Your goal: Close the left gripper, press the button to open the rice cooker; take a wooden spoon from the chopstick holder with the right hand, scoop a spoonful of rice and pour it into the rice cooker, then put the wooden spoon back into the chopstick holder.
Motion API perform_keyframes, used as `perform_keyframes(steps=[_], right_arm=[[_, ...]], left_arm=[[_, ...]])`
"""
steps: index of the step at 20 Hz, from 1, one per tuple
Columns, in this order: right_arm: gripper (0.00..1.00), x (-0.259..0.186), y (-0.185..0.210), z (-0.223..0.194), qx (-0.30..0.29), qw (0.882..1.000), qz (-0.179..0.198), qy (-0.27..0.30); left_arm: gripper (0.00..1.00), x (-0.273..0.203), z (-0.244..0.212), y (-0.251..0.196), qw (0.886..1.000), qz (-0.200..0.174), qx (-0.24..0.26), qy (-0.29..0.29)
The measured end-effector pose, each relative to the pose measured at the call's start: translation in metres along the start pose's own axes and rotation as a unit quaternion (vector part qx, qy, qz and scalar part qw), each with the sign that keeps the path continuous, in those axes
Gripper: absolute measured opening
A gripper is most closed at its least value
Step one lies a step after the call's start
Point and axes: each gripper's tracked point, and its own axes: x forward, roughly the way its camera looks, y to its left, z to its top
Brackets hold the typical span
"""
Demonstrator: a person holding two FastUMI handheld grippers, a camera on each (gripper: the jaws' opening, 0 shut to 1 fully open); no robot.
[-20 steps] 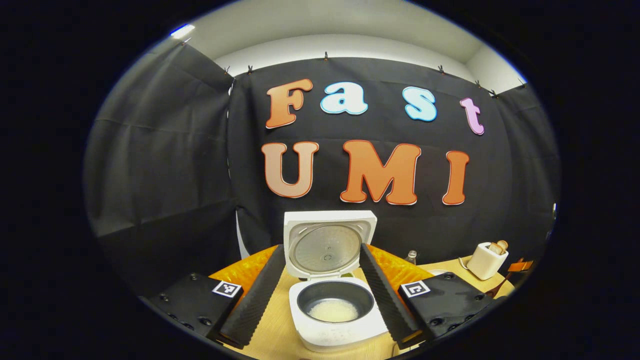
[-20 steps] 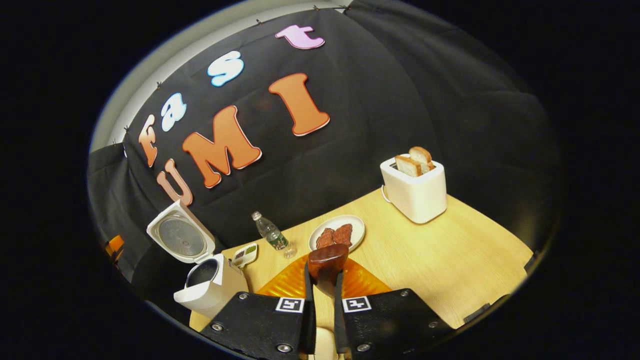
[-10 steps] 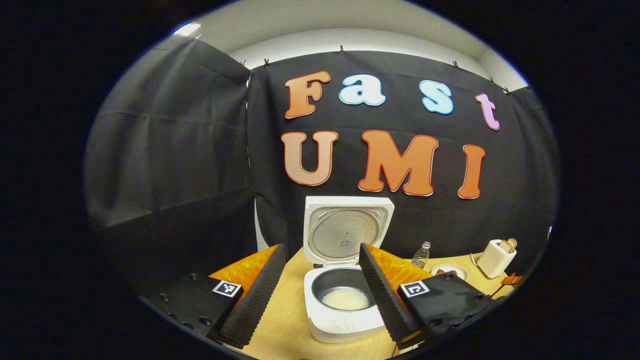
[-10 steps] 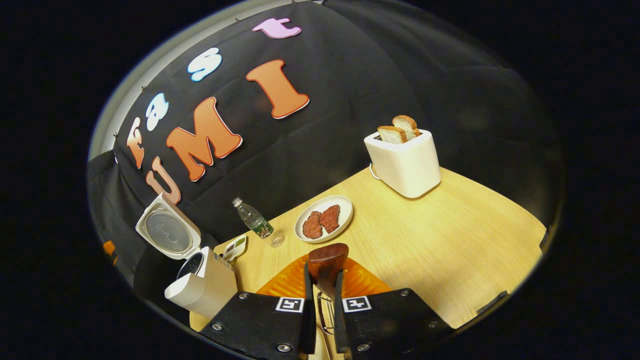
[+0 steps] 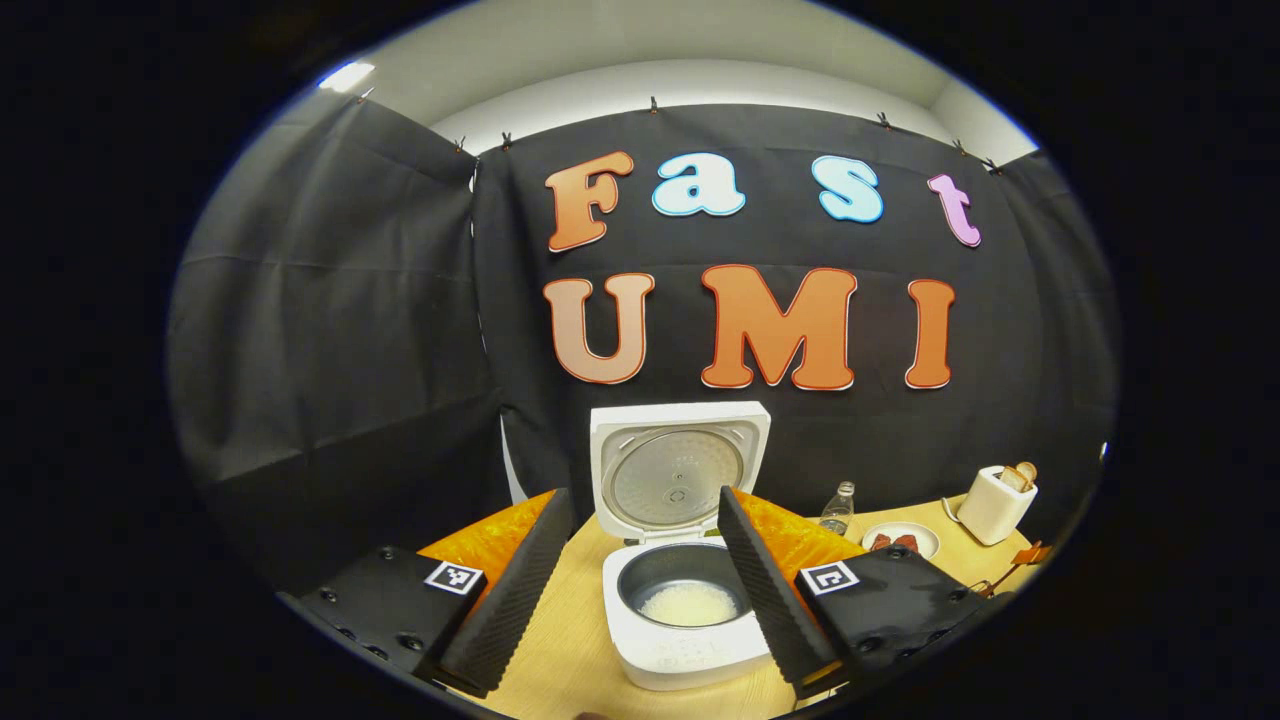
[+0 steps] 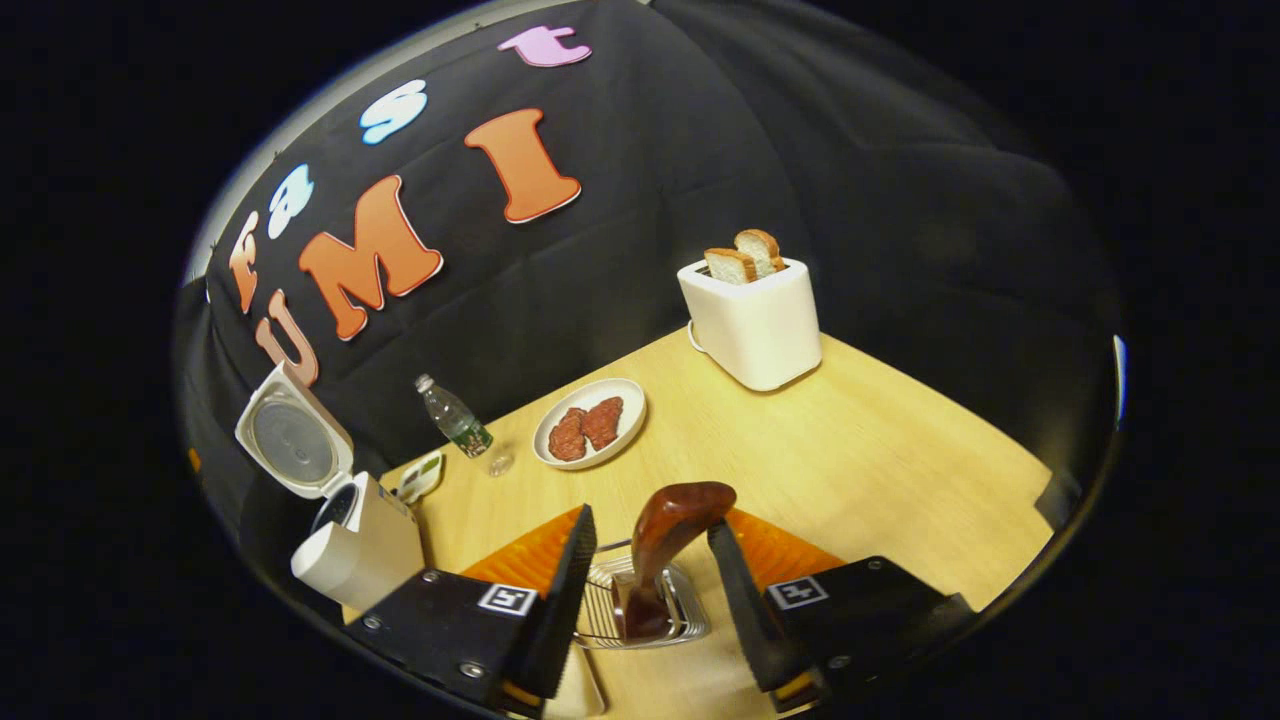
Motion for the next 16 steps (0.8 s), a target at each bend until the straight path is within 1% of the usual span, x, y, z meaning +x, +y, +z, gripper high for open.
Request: perform_keyframes(steps=[1,2,3,5,7,9,11,12,16], right_arm=[[0.71,-0.008,-0.003,0.003,-0.02,1.0,-0.011,-0.003],[0.9,-0.014,-0.007,0.009,-0.043,0.999,-0.022,-0.012],[0.94,-0.022,-0.008,0.016,-0.067,0.997,-0.033,-0.024],[0.94,-0.04,-0.006,0.03,-0.095,0.994,-0.037,-0.037],[0.94,-0.052,0.003,0.038,-0.084,0.996,-0.022,-0.038],[0.95,-0.059,0.005,0.043,-0.069,0.997,-0.017,-0.04],[0.95,-0.062,0.001,0.049,-0.064,0.997,-0.024,-0.047],[0.95,-0.065,-0.002,0.052,-0.062,0.996,-0.029,-0.049],[0.95,-0.076,-0.01,0.062,-0.055,0.996,-0.045,-0.062]], left_arm=[[0.99,0.002,0.005,-0.002,1.0,-0.001,0.002,-0.007],[0.99,0.005,0.009,-0.003,1.0,-0.002,0.0,-0.01],[0.99,0.008,0.01,-0.003,1.0,0.0,-0.002,-0.011],[0.99,0.016,0.015,-0.012,1.0,-0.012,-0.017,-0.008],[0.98,0.028,0.026,-0.016,0.999,-0.016,-0.034,-0.01],[0.99,0.045,0.047,-0.017,0.999,-0.012,-0.032,-0.017],[0.99,0.069,0.072,-0.012,0.999,0.0,-0.022,-0.024],[0.99,0.082,0.085,-0.013,0.999,-0.002,-0.022,-0.029],[0.99,0.14,0.13,-0.025,0.998,-0.031,-0.047,-0.037]])
